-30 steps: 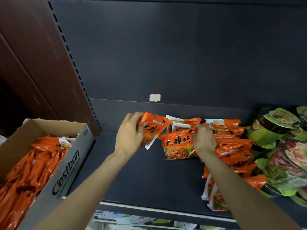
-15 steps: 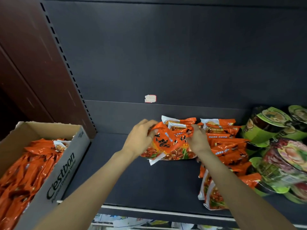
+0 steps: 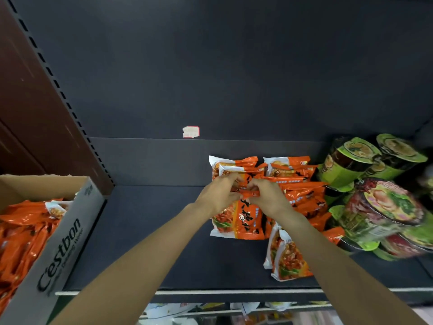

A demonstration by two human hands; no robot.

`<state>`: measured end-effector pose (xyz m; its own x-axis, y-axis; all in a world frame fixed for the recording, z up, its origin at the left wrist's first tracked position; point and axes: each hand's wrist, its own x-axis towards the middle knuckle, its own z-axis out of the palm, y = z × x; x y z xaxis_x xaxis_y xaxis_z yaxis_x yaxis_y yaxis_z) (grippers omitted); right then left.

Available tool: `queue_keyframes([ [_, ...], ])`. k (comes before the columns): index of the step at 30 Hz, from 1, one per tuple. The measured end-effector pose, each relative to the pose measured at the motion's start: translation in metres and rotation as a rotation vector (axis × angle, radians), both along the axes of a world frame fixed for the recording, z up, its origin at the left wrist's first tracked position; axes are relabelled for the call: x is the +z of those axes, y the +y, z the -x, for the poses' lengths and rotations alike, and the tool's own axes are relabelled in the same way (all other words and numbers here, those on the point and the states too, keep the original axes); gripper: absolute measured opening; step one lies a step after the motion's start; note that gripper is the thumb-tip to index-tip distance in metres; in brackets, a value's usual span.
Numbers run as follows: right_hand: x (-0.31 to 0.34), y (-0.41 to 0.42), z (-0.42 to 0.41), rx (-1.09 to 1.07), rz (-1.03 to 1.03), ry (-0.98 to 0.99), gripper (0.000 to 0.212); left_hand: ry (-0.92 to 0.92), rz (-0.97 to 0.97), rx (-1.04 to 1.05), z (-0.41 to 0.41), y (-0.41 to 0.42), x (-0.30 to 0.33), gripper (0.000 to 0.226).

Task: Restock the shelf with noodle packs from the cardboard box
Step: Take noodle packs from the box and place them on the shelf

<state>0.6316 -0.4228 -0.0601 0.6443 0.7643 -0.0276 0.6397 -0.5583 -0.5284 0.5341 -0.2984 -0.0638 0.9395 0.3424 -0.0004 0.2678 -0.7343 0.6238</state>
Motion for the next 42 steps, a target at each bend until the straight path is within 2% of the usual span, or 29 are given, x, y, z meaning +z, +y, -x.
queue_keyframes([
  [3, -0.002, 0.001, 0.001, -0.017, 0.07, -0.108, 0.026, 0.084, -0.208, 0.033, 0.01, 0.008, -0.005, 0.044],
  [6, -0.005, 0.0, 0.001, -0.018, 0.12, -0.19, 0.03, 0.119, -0.369, 0.045, 0.017, 0.013, -0.009, 0.038],
  [10, -0.007, -0.002, 0.003, -0.025, 0.098, -0.192, 0.034, 0.059, -0.26, 0.083, 0.023, 0.011, -0.011, 0.039],
  [16, 0.005, 0.017, 0.031, 0.041, -0.069, -0.183, 0.033, -0.123, -0.289, 0.244, 0.058, 0.015, 0.006, 0.032],
  [21, 0.011, 0.06, 0.078, 0.151, -0.206, -0.075, 0.025, -0.21, -0.314, 0.399, 0.125, 0.042, 0.016, 0.024],
  [26, 0.011, 0.121, 0.145, 0.255, -0.278, 0.059, 0.021, -0.196, -0.314, 0.575, 0.21, 0.1, 0.012, 0.019],
  [32, 0.005, 0.21, 0.236, 0.381, -0.24, 0.122, 0.024, -0.123, -0.28, 0.702, 0.314, 0.188, -0.002, 0.017],
  [37, -0.01, 0.286, 0.301, 0.401, -0.174, 0.126, 0.026, -0.028, -0.19, 0.655, 0.377, 0.267, -0.023, 0.026],
  [42, -0.034, 0.347, 0.34, 0.361, -0.054, 0.104, 0.036, 0.095, -0.113, 0.572, 0.402, 0.327, -0.044, 0.039],
])
